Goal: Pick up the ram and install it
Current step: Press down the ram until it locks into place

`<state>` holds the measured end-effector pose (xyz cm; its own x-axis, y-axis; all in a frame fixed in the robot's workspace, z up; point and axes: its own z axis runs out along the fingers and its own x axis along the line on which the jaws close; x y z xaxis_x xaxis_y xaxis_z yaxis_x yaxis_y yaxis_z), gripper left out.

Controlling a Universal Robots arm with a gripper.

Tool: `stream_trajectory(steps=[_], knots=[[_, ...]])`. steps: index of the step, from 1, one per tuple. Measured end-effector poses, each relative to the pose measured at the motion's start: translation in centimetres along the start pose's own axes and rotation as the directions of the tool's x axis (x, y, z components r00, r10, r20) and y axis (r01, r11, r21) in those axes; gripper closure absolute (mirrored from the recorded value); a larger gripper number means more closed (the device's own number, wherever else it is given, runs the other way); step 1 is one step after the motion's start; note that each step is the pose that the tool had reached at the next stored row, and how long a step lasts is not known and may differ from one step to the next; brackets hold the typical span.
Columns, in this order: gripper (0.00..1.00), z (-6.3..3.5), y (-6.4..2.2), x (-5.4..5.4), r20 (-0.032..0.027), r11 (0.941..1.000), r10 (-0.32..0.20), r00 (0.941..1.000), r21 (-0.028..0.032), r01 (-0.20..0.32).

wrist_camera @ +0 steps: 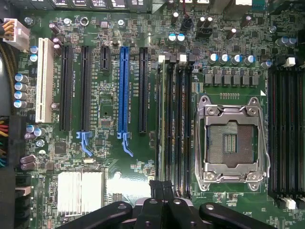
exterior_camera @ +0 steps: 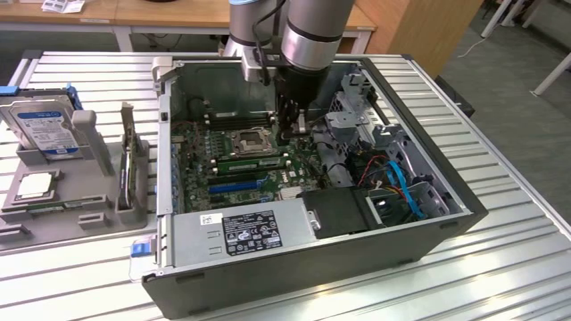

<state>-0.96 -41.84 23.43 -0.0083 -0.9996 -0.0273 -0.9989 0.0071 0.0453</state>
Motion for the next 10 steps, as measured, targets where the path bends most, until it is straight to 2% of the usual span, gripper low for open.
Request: stream_trajectory(steps=[10], knots=[[0.9,-0.01,-0.3,0.0,0.0,1.0,0.0,1.0,0.0001,0.0]])
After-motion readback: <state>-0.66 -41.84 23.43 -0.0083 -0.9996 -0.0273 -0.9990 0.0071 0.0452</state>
